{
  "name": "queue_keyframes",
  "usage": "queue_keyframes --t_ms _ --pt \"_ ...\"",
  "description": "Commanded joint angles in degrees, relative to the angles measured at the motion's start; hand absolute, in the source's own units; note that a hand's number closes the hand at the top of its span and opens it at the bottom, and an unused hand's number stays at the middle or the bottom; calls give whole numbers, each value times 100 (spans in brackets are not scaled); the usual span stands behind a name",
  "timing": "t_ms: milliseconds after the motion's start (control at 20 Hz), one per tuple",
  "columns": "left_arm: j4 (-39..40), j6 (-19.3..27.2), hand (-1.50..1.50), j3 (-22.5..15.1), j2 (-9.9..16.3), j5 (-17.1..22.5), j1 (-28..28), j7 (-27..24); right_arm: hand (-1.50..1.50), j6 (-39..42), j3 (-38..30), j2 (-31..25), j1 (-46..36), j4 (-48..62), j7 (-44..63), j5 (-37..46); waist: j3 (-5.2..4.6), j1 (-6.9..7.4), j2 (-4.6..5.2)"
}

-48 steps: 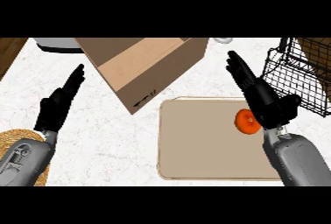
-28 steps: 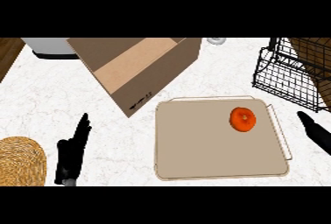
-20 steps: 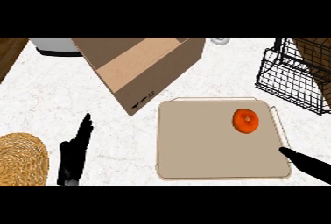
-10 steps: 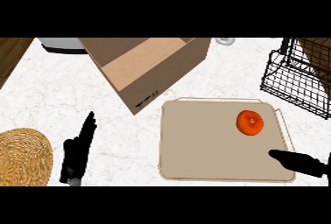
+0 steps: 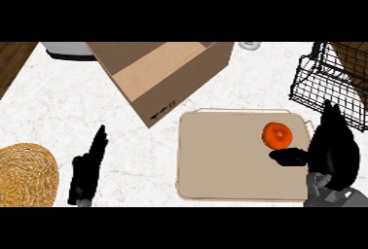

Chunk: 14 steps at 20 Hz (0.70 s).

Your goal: Pick the squash from the tray and place it in the tiered basket

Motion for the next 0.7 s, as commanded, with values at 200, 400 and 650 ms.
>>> queue_keyframes --t_ms 200,400,650 --pt "148 -179 0 279 158 125 -176 74 -150 1261 -58 846 -703 787 1404 326 -1 -72 -3" --pt "64 7 0 104 -94 -48 -165 215 -150 1333 -407 1141 -1139 1244 1130 341 8 -78 -10" --pt "-194 -183 0 155 58 0 255 2 -150 1329 -875 1386 -1417 1824 892 494 11 -56 -17"
